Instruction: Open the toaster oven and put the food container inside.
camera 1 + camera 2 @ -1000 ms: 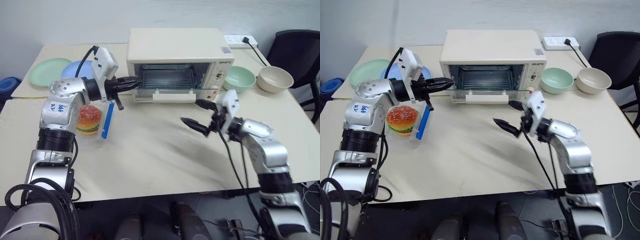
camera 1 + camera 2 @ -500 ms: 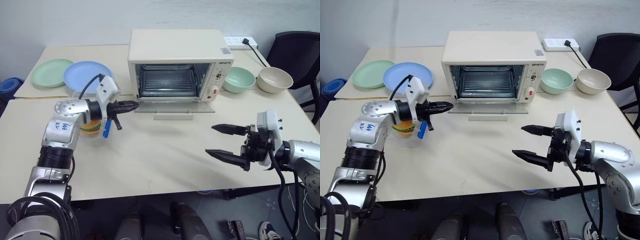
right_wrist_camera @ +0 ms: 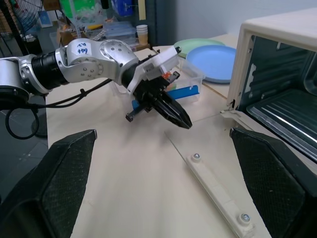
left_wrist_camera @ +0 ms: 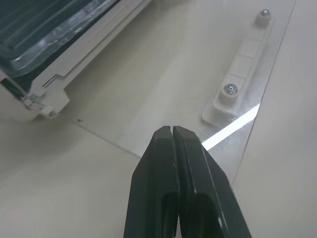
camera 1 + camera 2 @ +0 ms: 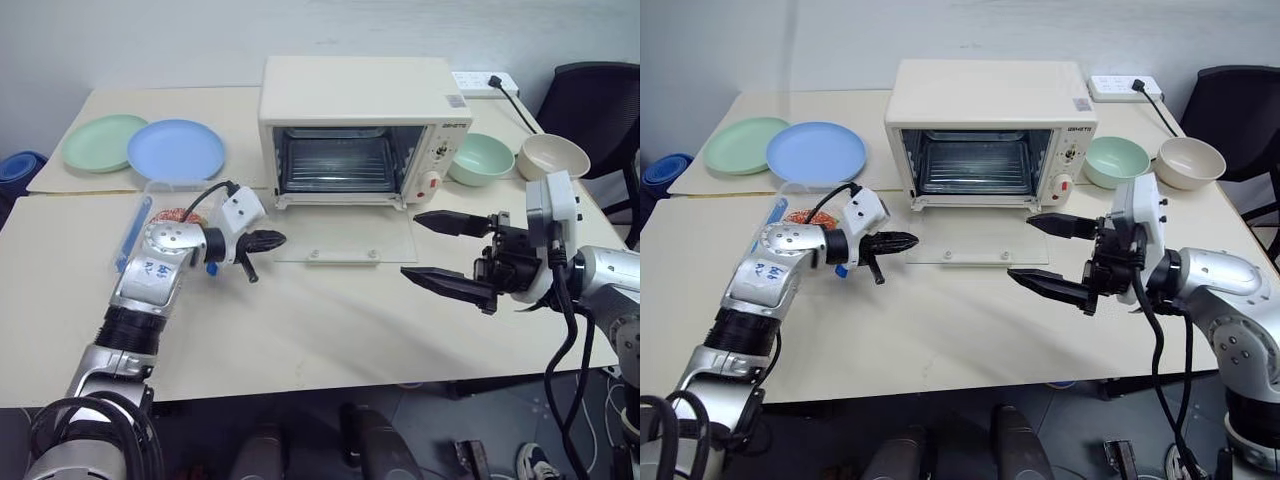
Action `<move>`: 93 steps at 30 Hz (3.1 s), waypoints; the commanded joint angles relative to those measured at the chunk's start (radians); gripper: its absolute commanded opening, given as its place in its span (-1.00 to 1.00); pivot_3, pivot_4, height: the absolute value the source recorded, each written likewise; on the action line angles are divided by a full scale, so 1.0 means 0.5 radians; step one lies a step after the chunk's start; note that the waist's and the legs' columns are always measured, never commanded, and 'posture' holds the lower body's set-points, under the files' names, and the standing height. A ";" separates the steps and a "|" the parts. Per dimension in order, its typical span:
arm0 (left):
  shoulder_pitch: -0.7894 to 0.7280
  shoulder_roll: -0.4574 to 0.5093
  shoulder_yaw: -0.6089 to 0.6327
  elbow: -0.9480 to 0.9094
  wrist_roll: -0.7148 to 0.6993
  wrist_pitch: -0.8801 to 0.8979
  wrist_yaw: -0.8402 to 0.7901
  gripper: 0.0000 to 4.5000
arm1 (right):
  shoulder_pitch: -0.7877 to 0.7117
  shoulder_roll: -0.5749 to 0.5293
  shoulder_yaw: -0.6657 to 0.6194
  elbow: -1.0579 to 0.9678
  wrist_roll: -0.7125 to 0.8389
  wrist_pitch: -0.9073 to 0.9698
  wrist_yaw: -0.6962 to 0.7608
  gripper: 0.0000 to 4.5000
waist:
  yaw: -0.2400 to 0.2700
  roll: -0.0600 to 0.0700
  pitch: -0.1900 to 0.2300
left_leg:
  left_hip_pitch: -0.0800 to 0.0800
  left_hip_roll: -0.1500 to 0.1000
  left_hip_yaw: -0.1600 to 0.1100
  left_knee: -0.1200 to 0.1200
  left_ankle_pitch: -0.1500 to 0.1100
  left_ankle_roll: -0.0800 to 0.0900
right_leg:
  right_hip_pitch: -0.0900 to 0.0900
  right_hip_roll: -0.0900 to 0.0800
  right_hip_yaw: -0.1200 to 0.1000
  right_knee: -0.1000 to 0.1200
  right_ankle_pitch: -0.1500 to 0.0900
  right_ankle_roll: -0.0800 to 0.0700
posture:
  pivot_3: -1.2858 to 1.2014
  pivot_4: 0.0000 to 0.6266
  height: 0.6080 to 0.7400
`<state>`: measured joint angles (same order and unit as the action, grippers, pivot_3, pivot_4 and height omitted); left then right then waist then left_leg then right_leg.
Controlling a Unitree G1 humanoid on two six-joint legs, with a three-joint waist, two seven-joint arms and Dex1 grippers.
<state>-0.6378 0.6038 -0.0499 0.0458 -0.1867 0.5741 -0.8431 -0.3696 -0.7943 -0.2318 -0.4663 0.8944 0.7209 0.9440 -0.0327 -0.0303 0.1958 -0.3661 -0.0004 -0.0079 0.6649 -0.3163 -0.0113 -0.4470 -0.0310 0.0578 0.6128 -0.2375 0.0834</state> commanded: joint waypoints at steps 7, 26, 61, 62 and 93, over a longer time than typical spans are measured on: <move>0.601 -0.067 1.238 -1.398 -0.567 1.355 0.516 0.09 | -0.275 0.026 0.218 0.267 -0.098 -0.085 0.210 1.00 | 0.006 0.000 0.000 | -0.003 0.001 -0.007 0.001 0.000 -0.001 | -0.001 -0.001 0.000 -0.001 0.000 -0.001 | 0.03 -0.52 1.00; 0.425 -1.415 2.553 -2.153 -0.585 2.081 1.335 0.99 | -0.510 0.205 0.460 0.575 -0.431 -0.294 0.398 1.00 | 0.010 -0.005 -0.002 | -0.002 -0.007 -0.013 0.007 0.002 -0.004 | 0.006 0.009 -0.009 -0.001 0.001 -0.001 | 0.03 -0.52 1.00; -0.224 -0.979 2.418 -1.022 -0.604 2.081 2.621 -0.38 | -0.224 0.215 0.271 0.239 -0.333 -0.234 -0.022 1.00 | 0.010 -0.006 -0.002 | 0.000 -0.004 -0.011 0.004 0.000 -0.010 | 0.004 0.007 -0.012 -0.002 0.002 0.001 | 0.03 -0.52 1.00; -0.188 -0.905 2.371 -0.967 -0.644 2.081 2.608 -0.50 | -0.224 0.213 0.272 0.240 -0.332 -0.235 -0.018 1.00 | 0.009 -0.006 -0.002 | 0.000 -0.004 -0.011 0.004 -0.001 -0.010 | 0.004 0.007 -0.012 -0.002 0.002 0.001 | 0.03 -0.52 1.00; 0.044 0.355 1.857 -0.144 -1.606 2.081 2.137 0.16 | 0.052 0.110 0.073 0.148 -0.283 -0.161 -0.125 1.00 | 0.009 -0.006 -0.002 | -0.002 -0.007 -0.018 -0.001 0.002 -0.012 | 0.000 -0.014 -0.023 0.000 -0.002 -0.008 | 0.03 -0.52 1.00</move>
<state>-0.6295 0.7833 0.8307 0.0272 -0.9258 1.6223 0.1857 -0.3338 -0.7382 -0.1794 -0.3774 0.7517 0.6579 0.8802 -0.0282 -0.0332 0.1947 -0.3676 -0.0040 -0.0176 0.6644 -0.3150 -0.0173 -0.4469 -0.0383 0.0470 0.6129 -0.2385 0.0794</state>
